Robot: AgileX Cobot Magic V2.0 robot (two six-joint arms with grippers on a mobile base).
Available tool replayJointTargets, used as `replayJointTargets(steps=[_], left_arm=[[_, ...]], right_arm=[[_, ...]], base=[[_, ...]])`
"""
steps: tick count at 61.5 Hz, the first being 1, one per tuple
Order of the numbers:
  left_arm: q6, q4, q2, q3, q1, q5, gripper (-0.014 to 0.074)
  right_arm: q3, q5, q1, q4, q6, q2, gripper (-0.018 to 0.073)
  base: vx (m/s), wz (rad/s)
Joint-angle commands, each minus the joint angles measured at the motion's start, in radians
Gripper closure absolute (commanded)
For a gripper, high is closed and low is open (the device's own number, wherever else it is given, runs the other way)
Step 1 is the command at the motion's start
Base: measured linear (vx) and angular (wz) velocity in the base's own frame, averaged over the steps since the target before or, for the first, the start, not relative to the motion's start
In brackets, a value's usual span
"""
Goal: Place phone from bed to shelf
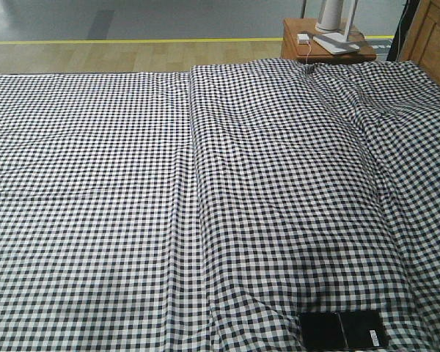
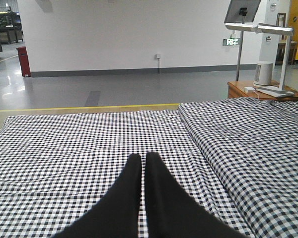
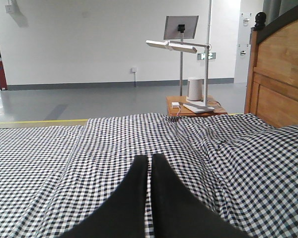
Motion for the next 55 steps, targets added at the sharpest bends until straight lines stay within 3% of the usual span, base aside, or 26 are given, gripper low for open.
replayJointTargets(steps=[1,55], left_arm=[[-0.009,-0.010,-0.007,-0.025,-0.004,-0.072,0.0595],[-0.009,-0.010,-0.007,-0.025,-0.004,-0.072,0.0595]], right_arm=[[0.008,-0.075,-0.002,-0.011,-0.010,-0.013,0.0564],[0.008,-0.075,-0.002,-0.011,-0.010,-0.013,0.0564]], base=[[0.00,0.00],[0.00,0.00]])
